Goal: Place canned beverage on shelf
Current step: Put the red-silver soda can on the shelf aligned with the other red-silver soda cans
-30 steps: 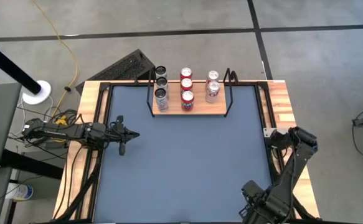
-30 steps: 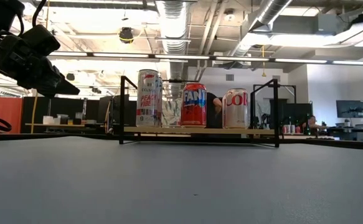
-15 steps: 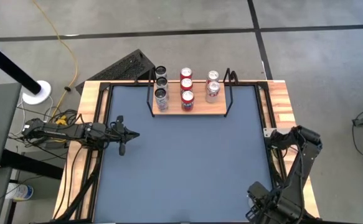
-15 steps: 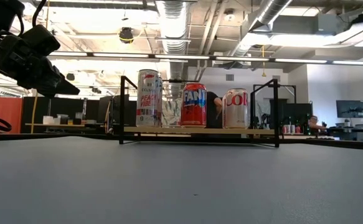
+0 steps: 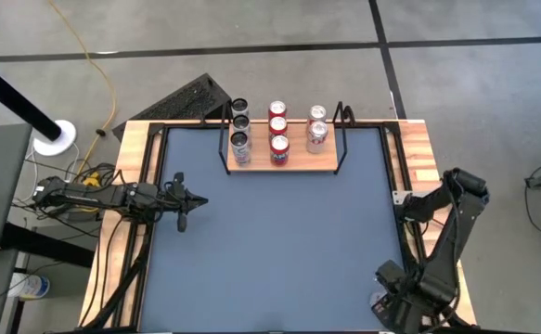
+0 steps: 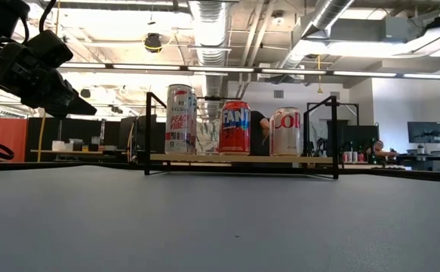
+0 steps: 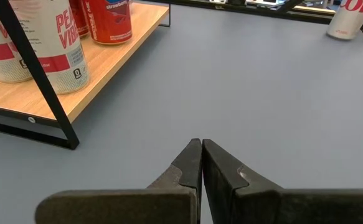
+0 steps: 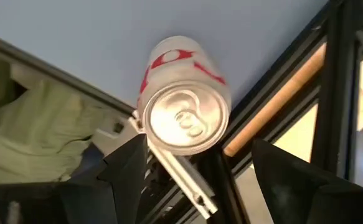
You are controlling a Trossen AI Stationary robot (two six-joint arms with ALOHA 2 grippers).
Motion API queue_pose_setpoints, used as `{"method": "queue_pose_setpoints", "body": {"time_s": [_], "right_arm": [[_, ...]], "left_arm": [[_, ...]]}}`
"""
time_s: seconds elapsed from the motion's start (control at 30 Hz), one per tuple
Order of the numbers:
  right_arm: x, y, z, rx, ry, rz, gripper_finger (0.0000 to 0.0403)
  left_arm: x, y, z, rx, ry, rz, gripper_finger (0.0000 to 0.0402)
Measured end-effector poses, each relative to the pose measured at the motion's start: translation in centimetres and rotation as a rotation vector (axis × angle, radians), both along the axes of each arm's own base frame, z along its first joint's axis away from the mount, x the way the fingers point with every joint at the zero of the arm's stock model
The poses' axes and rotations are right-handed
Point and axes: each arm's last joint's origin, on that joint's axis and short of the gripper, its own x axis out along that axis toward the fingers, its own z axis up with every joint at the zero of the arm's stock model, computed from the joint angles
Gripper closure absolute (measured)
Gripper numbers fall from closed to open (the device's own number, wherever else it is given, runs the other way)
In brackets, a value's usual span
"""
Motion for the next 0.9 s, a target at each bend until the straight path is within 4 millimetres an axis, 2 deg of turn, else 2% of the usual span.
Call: {"method": "queue_pose_setpoints", "body": {"time_s": [0.13,0.37,0.63,0.9], "right_arm": [[-0.7,0.6,-0.1,-0.008,0.006,-0.045,0.0127],[-0.9,1.0,-0.3,-0.016,-0.014,-0.066,0.0127],[-0.4,1.2,-0.3,-0.021,-0.151,0.002,0.0127],[-0.2,1.0,-0.3,-0.028,-0.156,0.030,0.0127]], "left_arm": [[0.0,0.0,0.0,0.000,0.000,0.000,0.0402],[0.0,0.0,0.0,0.000,0.000,0.000,0.0402],[0.0,0.0,0.0,0.000,0.000,0.000,0.0401],[0.0,0.0,0.0,0.000,0.000,0.000,0.0401]]}}
